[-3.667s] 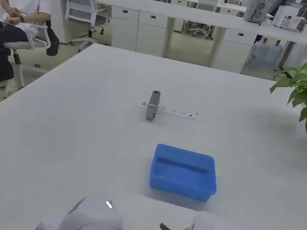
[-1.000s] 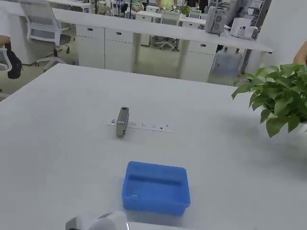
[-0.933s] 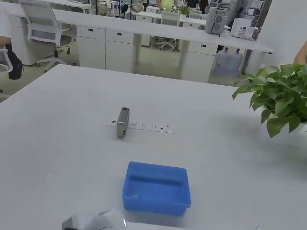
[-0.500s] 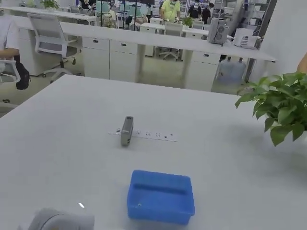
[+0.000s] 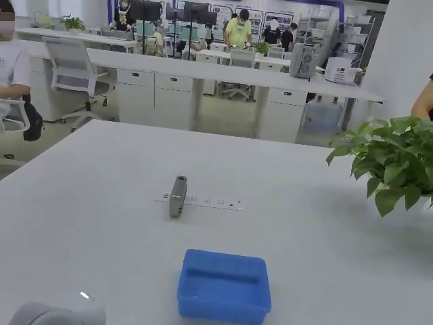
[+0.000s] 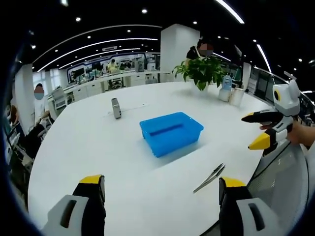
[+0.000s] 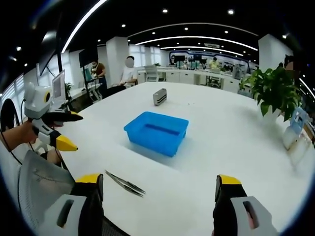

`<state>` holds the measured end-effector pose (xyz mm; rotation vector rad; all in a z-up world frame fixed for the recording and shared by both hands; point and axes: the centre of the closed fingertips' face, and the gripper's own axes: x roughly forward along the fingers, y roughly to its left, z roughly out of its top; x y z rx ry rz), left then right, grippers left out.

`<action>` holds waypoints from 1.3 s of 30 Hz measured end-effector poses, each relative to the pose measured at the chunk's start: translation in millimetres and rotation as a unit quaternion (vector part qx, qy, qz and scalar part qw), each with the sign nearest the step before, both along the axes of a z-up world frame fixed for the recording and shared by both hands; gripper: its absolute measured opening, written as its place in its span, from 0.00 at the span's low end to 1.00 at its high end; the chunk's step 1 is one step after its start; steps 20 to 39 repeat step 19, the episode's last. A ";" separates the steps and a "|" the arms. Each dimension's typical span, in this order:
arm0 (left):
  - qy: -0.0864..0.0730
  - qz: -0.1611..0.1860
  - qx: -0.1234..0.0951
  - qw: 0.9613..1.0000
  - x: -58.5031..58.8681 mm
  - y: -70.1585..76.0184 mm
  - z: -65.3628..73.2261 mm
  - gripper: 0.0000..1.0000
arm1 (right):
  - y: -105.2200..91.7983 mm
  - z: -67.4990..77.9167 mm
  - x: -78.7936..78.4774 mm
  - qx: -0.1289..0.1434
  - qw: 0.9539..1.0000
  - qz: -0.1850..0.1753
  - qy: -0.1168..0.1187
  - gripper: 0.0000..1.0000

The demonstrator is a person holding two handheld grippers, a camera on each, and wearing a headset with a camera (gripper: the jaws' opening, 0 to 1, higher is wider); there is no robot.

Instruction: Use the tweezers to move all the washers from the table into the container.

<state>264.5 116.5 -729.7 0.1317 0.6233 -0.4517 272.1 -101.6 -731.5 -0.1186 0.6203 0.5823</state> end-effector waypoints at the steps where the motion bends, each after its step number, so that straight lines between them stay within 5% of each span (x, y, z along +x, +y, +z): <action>1: 0.003 0.001 0.000 1.000 -0.5 0.3 -0.4 0.99 | -0.5 0.2 0.3 0.001 1.000 -0.002 0.001 0.96; 39: 0.009 0.016 0.007 1.000 -3.8 7.3 2.0 0.99 | 0.6 -1.7 1.6 -0.015 1.000 0.003 0.004 0.99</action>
